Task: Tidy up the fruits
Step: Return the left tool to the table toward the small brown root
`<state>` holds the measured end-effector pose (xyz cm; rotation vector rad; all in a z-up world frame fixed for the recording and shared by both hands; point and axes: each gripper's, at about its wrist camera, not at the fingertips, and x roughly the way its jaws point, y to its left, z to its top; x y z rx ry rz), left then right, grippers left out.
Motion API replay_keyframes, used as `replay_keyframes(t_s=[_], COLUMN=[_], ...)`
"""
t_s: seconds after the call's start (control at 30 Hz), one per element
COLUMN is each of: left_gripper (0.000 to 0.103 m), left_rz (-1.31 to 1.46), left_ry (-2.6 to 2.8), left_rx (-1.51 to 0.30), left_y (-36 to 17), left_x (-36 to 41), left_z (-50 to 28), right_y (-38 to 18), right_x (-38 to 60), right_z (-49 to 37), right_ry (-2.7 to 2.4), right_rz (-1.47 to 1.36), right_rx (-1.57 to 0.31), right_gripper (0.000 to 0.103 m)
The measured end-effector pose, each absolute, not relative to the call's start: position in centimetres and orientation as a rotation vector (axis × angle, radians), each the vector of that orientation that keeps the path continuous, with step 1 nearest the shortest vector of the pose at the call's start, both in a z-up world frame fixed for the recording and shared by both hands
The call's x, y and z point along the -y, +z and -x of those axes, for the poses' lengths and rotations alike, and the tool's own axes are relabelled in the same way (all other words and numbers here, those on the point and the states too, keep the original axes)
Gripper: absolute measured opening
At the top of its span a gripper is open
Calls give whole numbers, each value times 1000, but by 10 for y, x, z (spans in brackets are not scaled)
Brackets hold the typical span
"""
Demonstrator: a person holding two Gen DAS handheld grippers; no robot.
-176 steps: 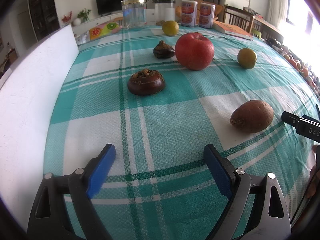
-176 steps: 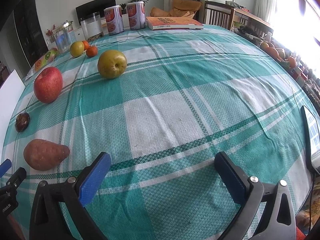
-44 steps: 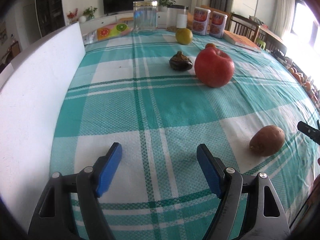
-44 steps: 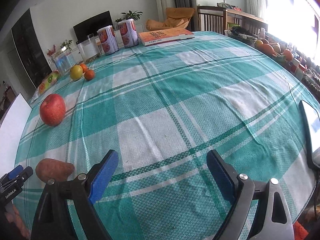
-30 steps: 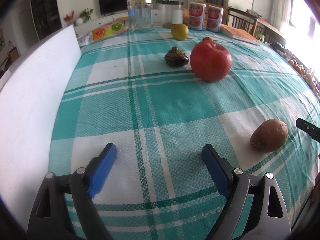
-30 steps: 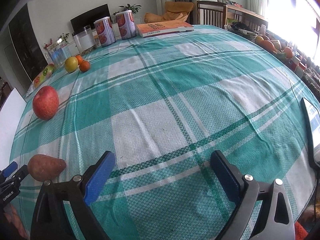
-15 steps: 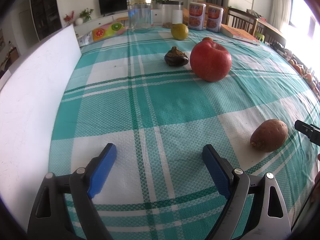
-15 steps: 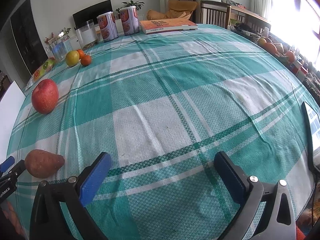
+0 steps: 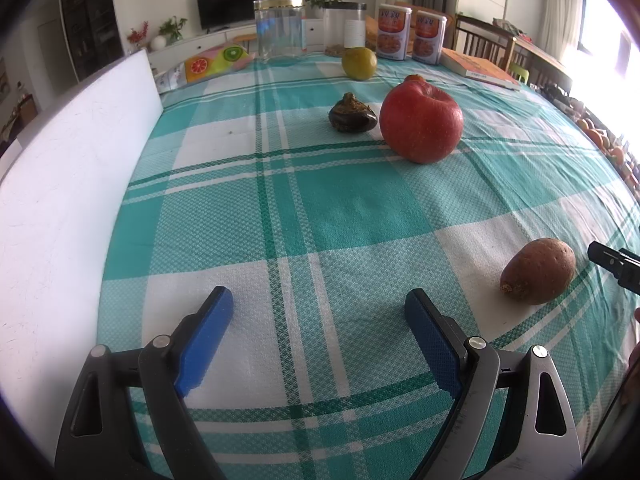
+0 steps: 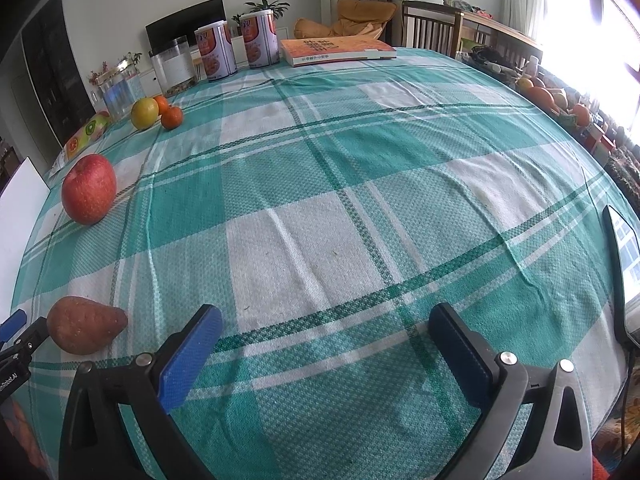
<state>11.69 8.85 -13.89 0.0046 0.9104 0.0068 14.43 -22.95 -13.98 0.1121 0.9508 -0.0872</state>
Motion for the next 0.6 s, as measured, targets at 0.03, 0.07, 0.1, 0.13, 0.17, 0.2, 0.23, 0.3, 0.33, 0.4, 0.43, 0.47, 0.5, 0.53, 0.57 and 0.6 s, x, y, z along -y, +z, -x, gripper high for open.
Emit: replay_keyframes(t_s=[0.03,0.07,0.1,0.13,0.17,0.2,0.23,0.3,0.33,0.4,0.43,0.47,0.5,0.53,0.57,0.6], left_gripper=[90,90,90,90,90,90,90,90,90,91,90,90,90,90,90,90], left_rz=[-5,-5,-5,-5,-5,-5,-5,-4,-3,9,27,67,127,189,240,285], left_ry=[7,7,7,7,7,7,7,7,6,-3,-13,-28,-50,-69,-70,-61], left_rx=[-910,-910,-910,-910,-910,-910,-910,-910,-910,-908,-903,-905,-910,-915,-918,-911], left_y=[-139,-139,-139,-139,-139,-139,-139,-139,-139,-138,-137,-135,-131,-126,-120,-112], left_x=[-89,-89,-89,-89,-89,-89,-89,-89,-89,-90,-92,-97,-103,-109,-114,-119], left_z=[-117,-117,-117,-117,-117,-117,-117,-117,-117,-116,-116,-117,-120,-125,-133,-141], right_y=[-140,-140,-140,-140,-140,-140,-140,-140,-140,-140,-140,-140,-140,-140,-140,-140], right_x=[229,229,229,229,229,229,229,229,229,229,229,229,229,229,229,229], right_z=[-144,-144,-144,-144,-145,-145,-145,-144,-144,-145,-144,-144,-145,-145,-145,-145], right_ry=[-88,-88,-88,-87,-87,-87,-88,-88,-87,-87,-87,-87,-87,-87,-87,-87], right_rz=[-110,-109,-111,-112,-111,-110,-110,-110,-111,-111,-111,-111,-110,-110,-109,-110], right_rx=[-952,-952,-951,-951,-951,-952,-952,-952,-951,-951,-951,-951,-951,-952,-952,-952], right_gripper=[103,103,103,103,103,103,103,103,103,103,103,103,103,103,103,103])
